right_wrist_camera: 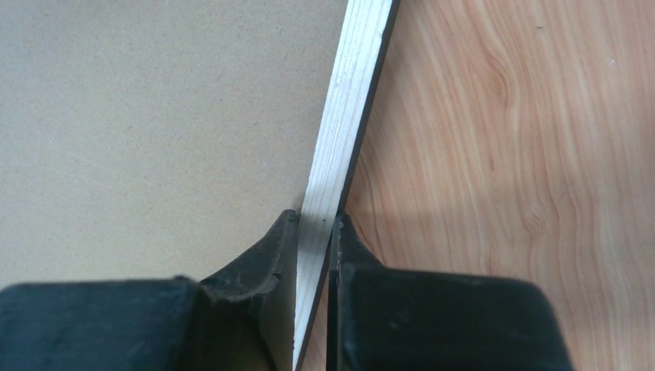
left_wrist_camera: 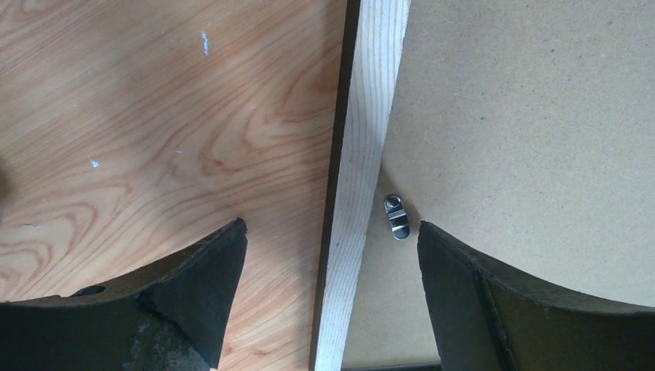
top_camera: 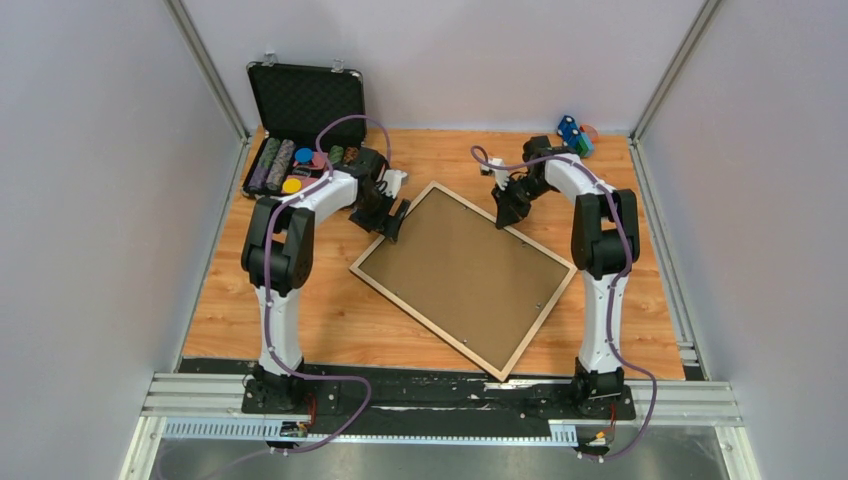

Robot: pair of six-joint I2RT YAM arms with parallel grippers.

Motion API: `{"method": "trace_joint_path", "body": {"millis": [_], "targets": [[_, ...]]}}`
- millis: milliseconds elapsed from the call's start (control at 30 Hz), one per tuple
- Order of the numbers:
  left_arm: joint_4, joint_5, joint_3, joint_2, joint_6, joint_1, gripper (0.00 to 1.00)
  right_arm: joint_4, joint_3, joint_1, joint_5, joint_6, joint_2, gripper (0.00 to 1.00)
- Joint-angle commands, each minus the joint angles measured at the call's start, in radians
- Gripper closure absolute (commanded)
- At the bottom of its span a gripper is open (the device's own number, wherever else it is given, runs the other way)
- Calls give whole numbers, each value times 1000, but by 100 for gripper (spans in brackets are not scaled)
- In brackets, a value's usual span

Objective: Put the photo into the frame
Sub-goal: Adjust the photo frame at the center of the board.

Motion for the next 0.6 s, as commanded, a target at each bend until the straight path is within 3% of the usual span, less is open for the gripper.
{"method": "trace_joint_path", "body": {"millis": [0, 567], "targets": [[-6, 0, 23, 36, 28, -4, 12, -6, -48, -3, 53, -83, 18, 100], [34, -23, 29, 62, 52, -4, 40, 6, -71, -2, 56, -73, 22, 100]]}}
